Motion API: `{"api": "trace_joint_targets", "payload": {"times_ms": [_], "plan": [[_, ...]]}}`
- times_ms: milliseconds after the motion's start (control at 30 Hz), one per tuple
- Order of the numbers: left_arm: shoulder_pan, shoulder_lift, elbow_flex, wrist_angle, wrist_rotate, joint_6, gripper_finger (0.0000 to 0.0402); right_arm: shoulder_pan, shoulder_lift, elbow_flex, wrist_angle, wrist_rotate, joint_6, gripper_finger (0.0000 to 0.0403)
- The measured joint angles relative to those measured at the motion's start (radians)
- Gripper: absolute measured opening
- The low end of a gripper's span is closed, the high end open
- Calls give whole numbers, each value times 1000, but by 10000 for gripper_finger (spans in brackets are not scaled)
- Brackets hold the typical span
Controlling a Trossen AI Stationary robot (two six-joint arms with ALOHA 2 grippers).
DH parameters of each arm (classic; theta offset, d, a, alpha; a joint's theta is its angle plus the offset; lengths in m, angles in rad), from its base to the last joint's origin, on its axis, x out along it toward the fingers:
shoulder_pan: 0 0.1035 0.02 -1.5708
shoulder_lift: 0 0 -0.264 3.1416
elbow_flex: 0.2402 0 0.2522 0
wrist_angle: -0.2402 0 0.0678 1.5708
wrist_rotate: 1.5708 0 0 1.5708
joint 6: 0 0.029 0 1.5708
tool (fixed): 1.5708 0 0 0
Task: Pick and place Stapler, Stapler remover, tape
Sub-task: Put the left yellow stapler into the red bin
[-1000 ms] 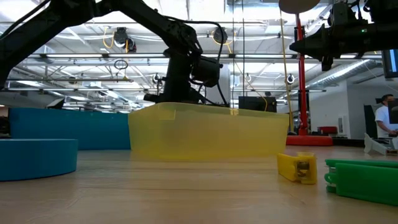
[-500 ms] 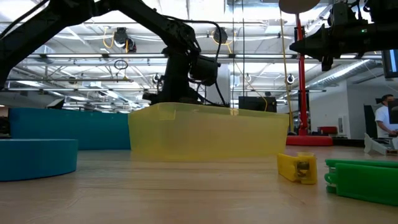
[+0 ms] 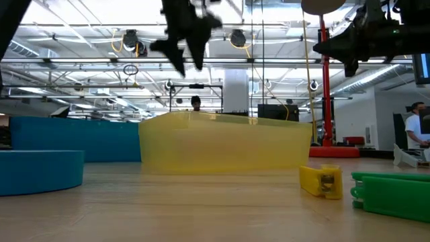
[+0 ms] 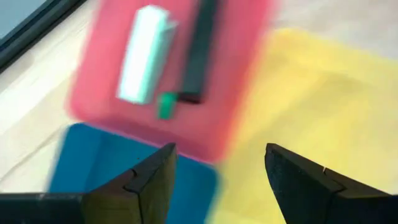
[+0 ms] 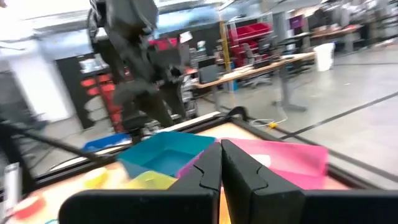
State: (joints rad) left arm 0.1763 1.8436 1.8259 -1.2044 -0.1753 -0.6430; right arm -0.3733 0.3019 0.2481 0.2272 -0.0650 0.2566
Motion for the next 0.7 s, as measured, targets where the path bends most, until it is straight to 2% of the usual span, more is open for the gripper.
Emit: {"api": "trace_joint_targets", "payload": {"times_ms": [167,267,467,700], "plan": [[-187,-30,0,184,-4,-6,236,0,0,0,0,-71,5,0],[-298,-4,1,314,-17,-79,231,1,0,0,0,-72,11,0],[-439,82,1,482,-22,-333,221,1,0,0,0,-71,20,0],[-511,196,1,557,91,-657,220,1,0,0,2,-71,19,0]]}}
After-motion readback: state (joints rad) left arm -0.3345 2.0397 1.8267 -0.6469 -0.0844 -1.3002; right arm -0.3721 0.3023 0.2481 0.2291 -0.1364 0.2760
